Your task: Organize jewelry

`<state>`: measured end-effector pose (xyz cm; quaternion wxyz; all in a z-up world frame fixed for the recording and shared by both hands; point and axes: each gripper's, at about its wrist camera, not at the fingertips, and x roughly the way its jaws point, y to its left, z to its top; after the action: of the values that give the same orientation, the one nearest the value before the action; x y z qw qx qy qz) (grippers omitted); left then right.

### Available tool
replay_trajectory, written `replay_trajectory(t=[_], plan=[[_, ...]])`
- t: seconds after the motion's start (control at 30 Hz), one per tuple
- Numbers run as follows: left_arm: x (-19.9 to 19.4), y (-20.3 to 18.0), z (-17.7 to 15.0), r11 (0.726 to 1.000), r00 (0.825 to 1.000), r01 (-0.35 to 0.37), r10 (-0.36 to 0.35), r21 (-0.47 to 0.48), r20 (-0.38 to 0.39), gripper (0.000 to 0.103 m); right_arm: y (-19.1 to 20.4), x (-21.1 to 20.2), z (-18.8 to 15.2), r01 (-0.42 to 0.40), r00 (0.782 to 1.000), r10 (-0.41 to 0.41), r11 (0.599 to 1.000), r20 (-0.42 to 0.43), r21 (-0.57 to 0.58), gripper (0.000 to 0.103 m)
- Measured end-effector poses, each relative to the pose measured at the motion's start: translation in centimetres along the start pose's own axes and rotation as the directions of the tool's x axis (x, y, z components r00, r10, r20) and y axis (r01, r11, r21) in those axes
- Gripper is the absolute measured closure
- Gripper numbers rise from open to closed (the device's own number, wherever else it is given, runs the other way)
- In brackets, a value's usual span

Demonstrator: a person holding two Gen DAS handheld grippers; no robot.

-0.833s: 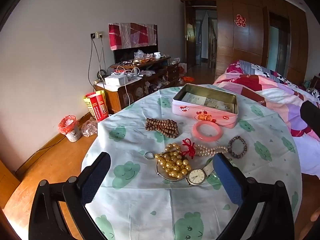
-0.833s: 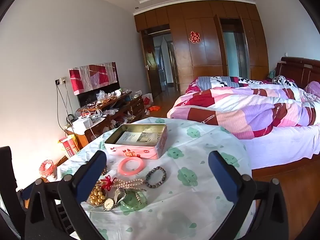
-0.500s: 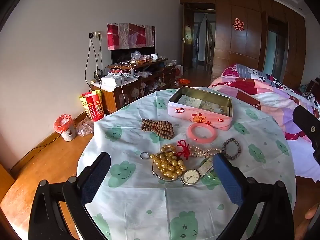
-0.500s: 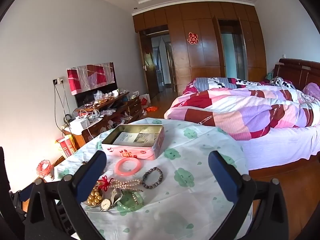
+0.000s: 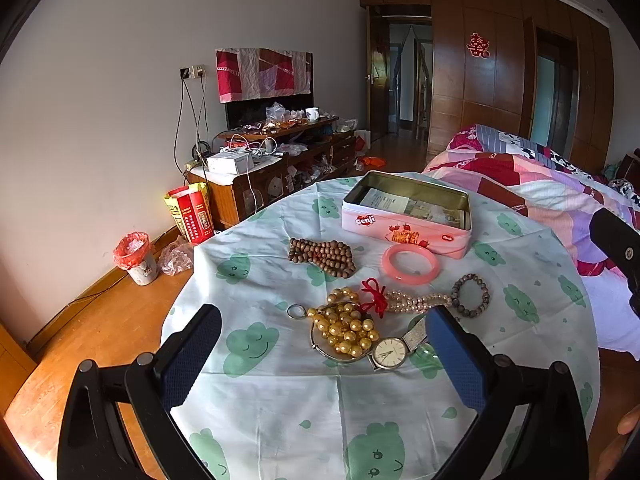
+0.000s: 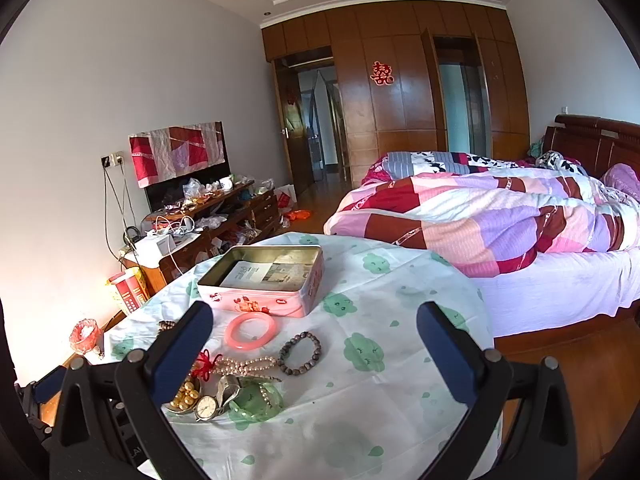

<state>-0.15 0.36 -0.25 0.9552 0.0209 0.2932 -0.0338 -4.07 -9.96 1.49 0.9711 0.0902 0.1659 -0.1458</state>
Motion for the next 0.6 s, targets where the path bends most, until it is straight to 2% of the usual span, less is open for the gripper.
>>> replay_trajectory(t=[0.6], plan=[[0.05, -0.09, -0.14, 1.0, 1.0, -0.001, 0.001, 0.0, 0.001, 0.001, -0.08, 0.08, 0.05, -0.002, 1.0, 0.002, 1.0, -0.002, 0.002, 0.0]])
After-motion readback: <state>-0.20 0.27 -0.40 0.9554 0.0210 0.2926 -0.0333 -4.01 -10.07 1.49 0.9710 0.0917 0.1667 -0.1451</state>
